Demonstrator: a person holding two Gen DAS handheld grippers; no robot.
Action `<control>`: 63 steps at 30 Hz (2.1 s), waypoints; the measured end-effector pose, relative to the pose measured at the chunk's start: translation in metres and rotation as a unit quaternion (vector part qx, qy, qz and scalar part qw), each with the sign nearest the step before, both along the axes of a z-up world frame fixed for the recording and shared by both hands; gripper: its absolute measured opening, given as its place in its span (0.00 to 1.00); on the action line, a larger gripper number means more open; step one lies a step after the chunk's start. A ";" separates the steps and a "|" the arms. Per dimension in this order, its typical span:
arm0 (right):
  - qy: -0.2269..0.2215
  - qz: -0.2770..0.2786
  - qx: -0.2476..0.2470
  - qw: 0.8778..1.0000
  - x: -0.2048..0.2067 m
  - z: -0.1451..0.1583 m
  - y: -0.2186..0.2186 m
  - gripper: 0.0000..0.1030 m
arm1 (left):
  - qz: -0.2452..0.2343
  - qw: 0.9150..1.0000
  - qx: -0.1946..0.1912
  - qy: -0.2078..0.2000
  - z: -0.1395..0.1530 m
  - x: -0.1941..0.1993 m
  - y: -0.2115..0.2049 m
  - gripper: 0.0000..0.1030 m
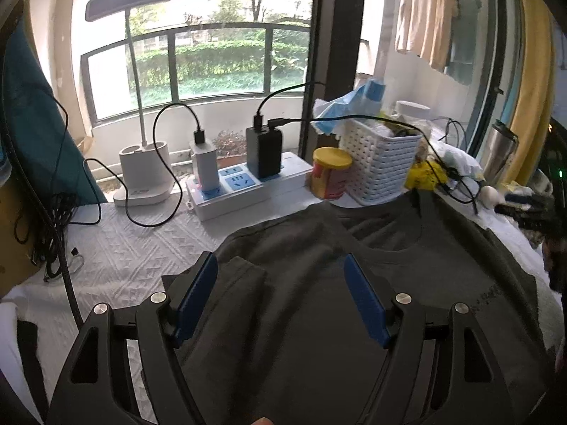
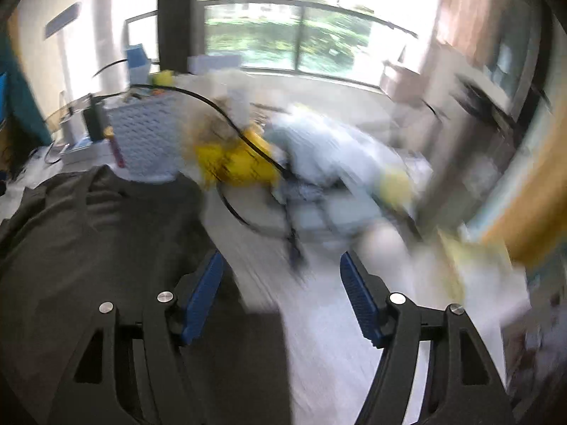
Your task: Fold small clothes
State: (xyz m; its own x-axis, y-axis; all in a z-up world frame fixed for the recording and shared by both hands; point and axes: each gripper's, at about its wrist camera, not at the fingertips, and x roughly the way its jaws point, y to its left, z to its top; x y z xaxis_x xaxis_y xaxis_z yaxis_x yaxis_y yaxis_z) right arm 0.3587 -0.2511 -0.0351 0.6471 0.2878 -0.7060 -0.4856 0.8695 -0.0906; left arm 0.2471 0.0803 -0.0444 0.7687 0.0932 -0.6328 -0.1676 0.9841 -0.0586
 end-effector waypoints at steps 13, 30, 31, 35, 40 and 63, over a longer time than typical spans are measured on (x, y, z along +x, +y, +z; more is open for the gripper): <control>0.040 0.051 -0.022 0.998 -0.038 -0.051 0.000 0.17 | -0.004 1.000 0.016 -0.006 0.017 -0.028 -0.034 0.75; -0.005 -0.117 0.018 0.993 -0.058 -0.025 -0.110 0.04 | -0.011 1.000 0.021 -0.020 0.036 -0.044 -0.045 0.75; -0.006 -0.120 0.020 0.992 -0.062 -0.022 -0.113 0.04 | -0.014 0.999 0.022 -0.022 0.037 -0.045 -0.046 0.75; -0.018 -0.139 0.024 0.990 -0.075 -0.014 -0.118 0.04 | -0.020 0.999 0.026 -0.025 0.040 -0.050 -0.046 0.75; -0.028 -0.155 0.035 0.987 -0.087 -0.005 -0.118 0.04 | -0.017 0.999 0.021 -0.027 0.039 -0.057 -0.032 0.75; -0.019 -0.006 0.036 0.999 -0.126 0.007 0.060 0.04 | 0.014 1.000 -0.002 -0.018 0.009 -0.092 0.042 0.75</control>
